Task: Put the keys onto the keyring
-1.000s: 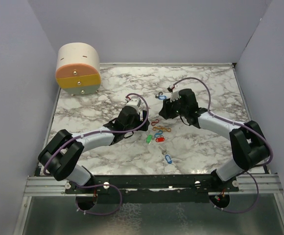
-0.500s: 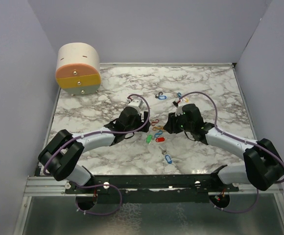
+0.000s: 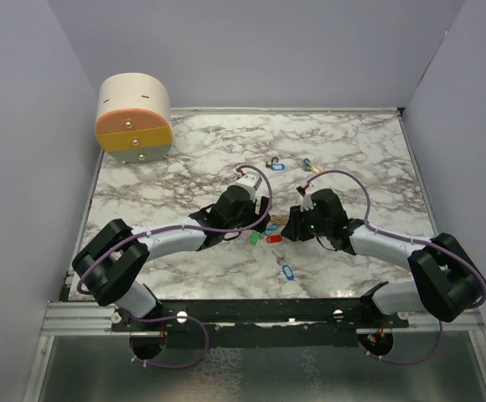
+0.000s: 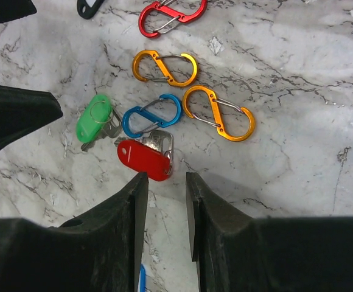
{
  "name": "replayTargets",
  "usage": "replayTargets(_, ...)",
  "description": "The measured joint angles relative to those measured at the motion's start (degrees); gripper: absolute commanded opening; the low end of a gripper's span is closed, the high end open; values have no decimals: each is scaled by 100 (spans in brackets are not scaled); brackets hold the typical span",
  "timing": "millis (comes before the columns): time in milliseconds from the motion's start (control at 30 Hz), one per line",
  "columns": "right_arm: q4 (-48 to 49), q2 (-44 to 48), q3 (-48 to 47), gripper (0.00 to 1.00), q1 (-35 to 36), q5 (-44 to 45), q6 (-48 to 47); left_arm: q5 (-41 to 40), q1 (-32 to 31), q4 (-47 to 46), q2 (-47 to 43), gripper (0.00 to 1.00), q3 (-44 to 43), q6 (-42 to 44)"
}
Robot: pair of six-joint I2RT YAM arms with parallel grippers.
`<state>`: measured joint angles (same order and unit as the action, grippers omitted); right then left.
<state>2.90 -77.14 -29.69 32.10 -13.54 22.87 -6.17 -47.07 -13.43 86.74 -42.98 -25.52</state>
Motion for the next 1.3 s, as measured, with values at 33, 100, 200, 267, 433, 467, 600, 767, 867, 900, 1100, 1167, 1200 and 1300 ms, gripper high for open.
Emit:
replayTargets(33,28,-13,22,32,-2,-31,7,-9,-24,13,22,78,-4,7)
replayTargets(100,90,-59,46,31,-2,-94,31,-31,-57,37,59,78,-20,22)
replayTargets(200,195,-175,57,31,-2,-153,66,-68,-87,79,111,78,-61,39)
replayTargets(267,260,-260,57,30,-2,-181,85,-85,-105,90,127,78,-68,42)
replayTargets(433,363,-448,57,26,-2,-236,90,-98,-118,127,173,78,-72,44)
replayTargets(467,380,-474,57,26,-2,-238,92,-101,-122,129,179,78,-72,48)
replayTargets(600,468,-551,57,21,-2,-243,103,-103,-140,138,221,78,-74,57)
replayTargets(767,535,-616,57,14,-2,-243,109,-103,-144,155,256,78,-79,61)
replayTargets(867,610,-667,55,5,-2,-240,131,-103,-144,155,258,78,-94,61)
replayTargets(900,621,-675,55,1,-2,-243,133,-103,-144,155,258,78,-98,61)
replayTargets(1100,573,-575,57,1,-2,-214,142,-140,-173,155,295,76,-136,101)
replayTargets(1167,455,-310,63,1,0,-157,142,-186,-236,155,326,75,-138,155)
replayTargets(1200,389,-136,63,1,0,-116,142,-199,-269,155,339,75,-138,181)
replayTargets(1300,205,407,63,1,0,44,133,-249,-400,210,446,74,-216,256)
